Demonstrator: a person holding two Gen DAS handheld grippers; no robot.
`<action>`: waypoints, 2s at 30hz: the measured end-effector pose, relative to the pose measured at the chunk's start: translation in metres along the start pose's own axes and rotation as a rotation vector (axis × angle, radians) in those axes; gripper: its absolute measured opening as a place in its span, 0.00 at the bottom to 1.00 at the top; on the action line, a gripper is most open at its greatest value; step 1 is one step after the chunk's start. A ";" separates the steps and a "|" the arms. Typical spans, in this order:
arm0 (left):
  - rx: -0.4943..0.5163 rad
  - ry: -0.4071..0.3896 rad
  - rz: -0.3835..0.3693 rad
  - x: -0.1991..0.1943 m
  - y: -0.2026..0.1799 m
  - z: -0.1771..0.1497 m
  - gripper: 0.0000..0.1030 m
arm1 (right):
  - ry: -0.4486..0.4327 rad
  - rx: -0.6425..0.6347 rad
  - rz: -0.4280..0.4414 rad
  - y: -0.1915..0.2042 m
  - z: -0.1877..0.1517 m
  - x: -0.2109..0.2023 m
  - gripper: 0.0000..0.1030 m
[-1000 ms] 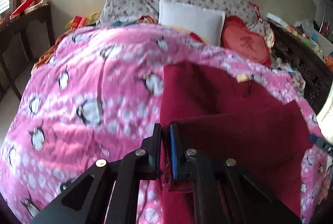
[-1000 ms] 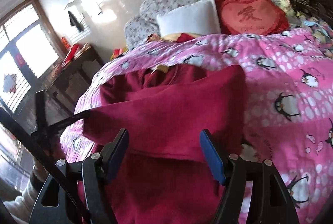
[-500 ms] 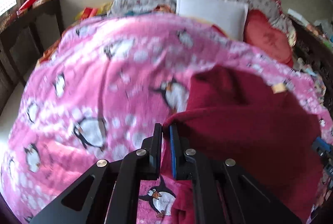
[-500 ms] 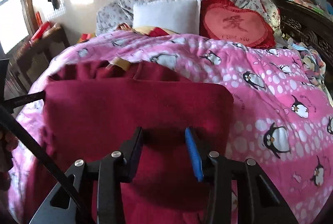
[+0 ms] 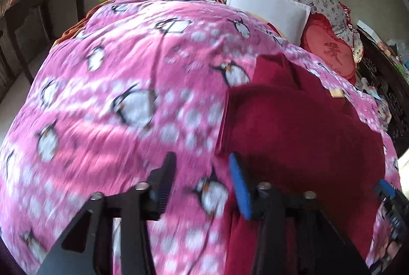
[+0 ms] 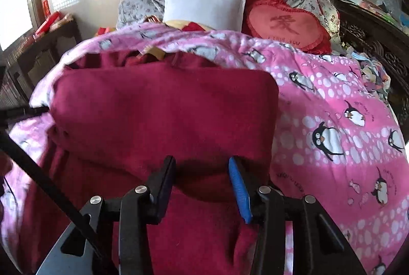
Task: Fold small clothes
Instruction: 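Lift the hem with both grippers and fold it toward the collar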
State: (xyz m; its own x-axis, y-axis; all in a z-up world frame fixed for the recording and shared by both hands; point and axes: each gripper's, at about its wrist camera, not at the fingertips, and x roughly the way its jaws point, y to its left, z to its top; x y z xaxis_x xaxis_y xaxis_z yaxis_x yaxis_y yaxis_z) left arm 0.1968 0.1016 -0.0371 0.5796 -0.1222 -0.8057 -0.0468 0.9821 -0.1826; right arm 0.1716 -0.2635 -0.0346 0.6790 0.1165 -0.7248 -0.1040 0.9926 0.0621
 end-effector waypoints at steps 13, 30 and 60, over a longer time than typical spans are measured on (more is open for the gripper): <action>0.128 0.054 -0.108 -0.104 0.008 -0.086 0.76 | 0.110 0.077 0.234 -0.016 -0.101 -0.135 0.75; 0.059 0.253 -0.266 -0.098 0.007 -0.221 0.83 | 0.198 0.280 0.419 -0.016 -0.222 -0.137 0.79; 0.146 0.228 -0.252 -0.123 0.013 -0.244 0.70 | 0.189 0.362 0.540 -0.028 -0.252 -0.164 0.66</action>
State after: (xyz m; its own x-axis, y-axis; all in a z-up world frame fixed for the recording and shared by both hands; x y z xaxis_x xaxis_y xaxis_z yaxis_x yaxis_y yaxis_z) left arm -0.0737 0.0942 -0.0781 0.3611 -0.3759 -0.8534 0.2004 0.9251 -0.3226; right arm -0.1203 -0.3190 -0.0904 0.4578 0.6240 -0.6332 -0.1204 0.7492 0.6513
